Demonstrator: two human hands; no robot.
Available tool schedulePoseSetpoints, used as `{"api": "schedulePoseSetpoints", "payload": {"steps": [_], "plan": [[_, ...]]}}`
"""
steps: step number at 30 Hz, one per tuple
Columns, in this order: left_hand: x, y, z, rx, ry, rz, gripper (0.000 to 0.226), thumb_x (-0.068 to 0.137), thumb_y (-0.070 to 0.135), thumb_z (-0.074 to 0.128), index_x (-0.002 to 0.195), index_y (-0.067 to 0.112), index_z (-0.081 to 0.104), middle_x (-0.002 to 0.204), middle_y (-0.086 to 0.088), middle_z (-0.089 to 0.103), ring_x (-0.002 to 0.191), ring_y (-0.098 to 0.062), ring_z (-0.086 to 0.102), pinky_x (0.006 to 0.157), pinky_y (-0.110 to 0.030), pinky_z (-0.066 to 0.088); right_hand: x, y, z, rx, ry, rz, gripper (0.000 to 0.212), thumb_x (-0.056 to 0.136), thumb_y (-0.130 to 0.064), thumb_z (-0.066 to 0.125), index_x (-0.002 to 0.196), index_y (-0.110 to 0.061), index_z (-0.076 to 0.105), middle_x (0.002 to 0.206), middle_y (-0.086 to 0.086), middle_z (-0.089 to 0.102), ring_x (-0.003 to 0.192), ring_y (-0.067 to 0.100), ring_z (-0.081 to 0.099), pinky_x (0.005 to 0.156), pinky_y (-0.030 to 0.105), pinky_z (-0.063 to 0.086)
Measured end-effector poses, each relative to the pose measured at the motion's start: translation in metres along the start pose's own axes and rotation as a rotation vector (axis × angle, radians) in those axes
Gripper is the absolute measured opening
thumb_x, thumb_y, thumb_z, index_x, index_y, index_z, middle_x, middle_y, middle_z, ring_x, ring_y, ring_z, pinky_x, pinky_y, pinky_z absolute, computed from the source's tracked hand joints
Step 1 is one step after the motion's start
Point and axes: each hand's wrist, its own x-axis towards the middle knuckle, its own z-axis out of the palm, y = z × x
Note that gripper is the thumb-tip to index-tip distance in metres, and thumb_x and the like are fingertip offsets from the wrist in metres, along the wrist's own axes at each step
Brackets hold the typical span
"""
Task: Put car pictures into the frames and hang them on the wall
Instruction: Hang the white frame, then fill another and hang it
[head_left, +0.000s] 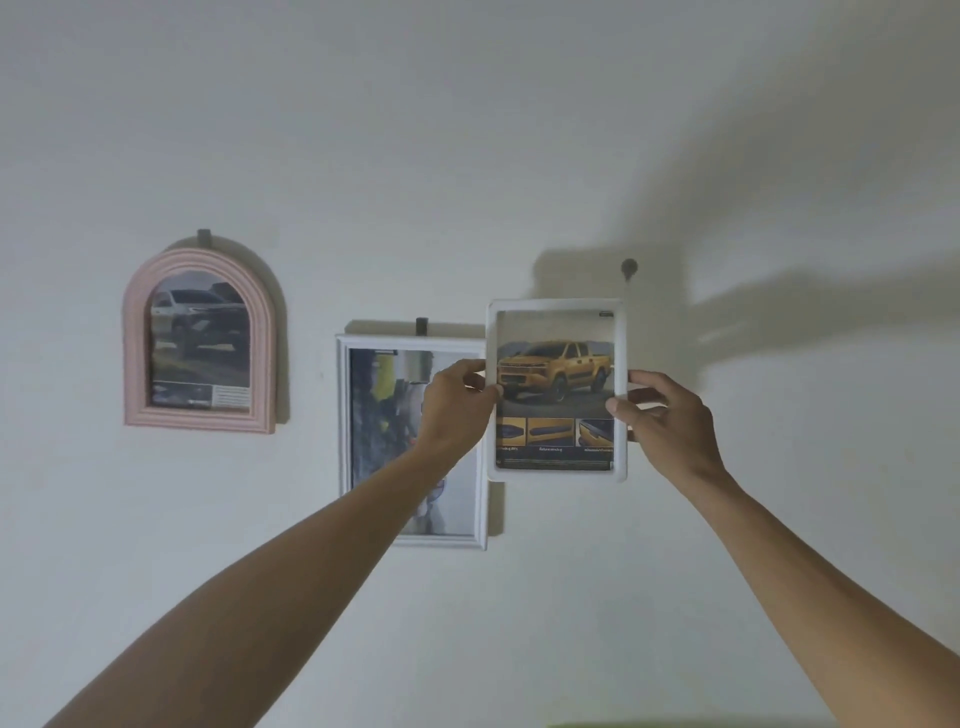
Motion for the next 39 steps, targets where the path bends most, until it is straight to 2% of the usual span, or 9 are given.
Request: {"api": "schedulePoseSetpoints", "payload": {"steps": [3,6,14,21,26,29,32,37,39], "plan": [[-0.024,-0.025,-0.035,0.044,-0.030,-0.024,0.026,0.093,0.019,0.063,0.118,0.013,0.066,0.090,-0.002,0.070,0.078,-0.016,0.066,0.063,-0.021,0.051,-0.035,-0.003,0.031,0.036,-0.039,0.047,0.035,0.083,-0.025,0.079,0.116,-0.024,0.067,0.096,-0.008,0.072,0.087,0.018,0.072,0.081,0.045,0.061],[-0.053,-0.054,-0.069,0.062,-0.038,-0.085,0.026,0.093,0.016,0.063,0.118,0.012,0.065,0.094,0.000,0.067,0.079,-0.010,0.060,0.062,-0.015,0.043,-0.077,-0.006,0.067,0.060,-0.096,0.103,0.034,0.083,-0.023,0.079,0.115,-0.024,0.067,0.094,-0.006,0.072,0.083,0.018,0.073,0.075,0.043,0.063],[-0.130,-0.153,-0.151,0.084,-0.111,-0.341,0.023,0.093,0.023,0.063,0.115,0.020,0.060,0.098,0.004,0.066,0.090,-0.015,0.064,0.073,-0.028,0.052,-0.186,0.010,0.157,0.056,-0.233,0.267,0.038,0.082,-0.024,0.078,0.118,-0.020,0.067,0.096,-0.004,0.072,0.084,0.017,0.073,0.074,0.039,0.063],[-0.204,-0.222,-0.200,-0.045,-0.186,-0.642,0.021,0.089,0.009,0.068,0.109,0.012,0.062,0.094,-0.008,0.069,0.084,-0.021,0.064,0.075,-0.034,0.052,-0.280,0.046,0.220,0.011,-0.404,0.451,0.038,0.084,-0.028,0.076,0.120,-0.020,0.067,0.096,-0.004,0.071,0.081,0.017,0.073,0.077,0.044,0.062],[-0.250,-0.265,-0.211,0.001,-0.196,-0.764,0.023,0.086,0.010,0.070,0.108,0.011,0.062,0.094,-0.005,0.067,0.083,-0.018,0.061,0.067,-0.025,0.047,-0.341,0.071,0.250,-0.087,-0.561,0.557,0.038,0.090,-0.029,0.070,0.125,-0.017,0.063,0.104,-0.003,0.071,0.087,0.010,0.068,0.078,0.030,0.058],[-0.274,-0.285,-0.211,0.084,-0.217,-0.782,0.028,0.084,0.018,0.073,0.109,0.014,0.061,0.093,-0.001,0.064,0.083,-0.016,0.061,0.068,-0.027,0.048,-0.361,0.076,0.268,-0.171,-0.648,0.551,0.047,0.091,-0.036,0.068,0.133,-0.016,0.057,0.119,-0.001,0.066,0.099,0.013,0.063,0.083,0.024,0.048],[-0.291,-0.295,-0.204,0.238,-0.215,-0.710,0.025,0.083,0.023,0.073,0.105,0.020,0.062,0.088,0.004,0.062,0.082,-0.014,0.061,0.071,-0.027,0.049,-0.364,0.065,0.290,-0.101,-0.685,0.570,0.045,0.092,-0.044,0.064,0.131,-0.022,0.056,0.116,-0.007,0.065,0.096,0.009,0.064,0.075,0.020,0.049],[-0.306,-0.292,-0.176,0.397,-0.160,-0.511,0.015,0.082,0.031,0.070,0.094,0.026,0.062,0.081,0.011,0.065,0.073,-0.010,0.062,0.063,-0.030,0.053,-0.353,0.050,0.329,0.115,-0.659,0.689,0.054,0.077,-0.066,0.066,0.119,-0.033,0.058,0.108,-0.010,0.070,0.091,0.012,0.072,0.081,0.039,0.060],[-0.312,-0.293,-0.163,0.440,-0.169,-0.431,0.013,0.083,0.027,0.069,0.094,0.025,0.063,0.087,0.013,0.067,0.075,-0.009,0.064,0.063,-0.035,0.055,-0.345,0.047,0.338,0.172,-0.591,0.763,0.051,0.075,-0.056,0.073,0.115,-0.025,0.060,0.101,-0.006,0.072,0.085,0.016,0.074,0.079,0.040,0.061]]}}
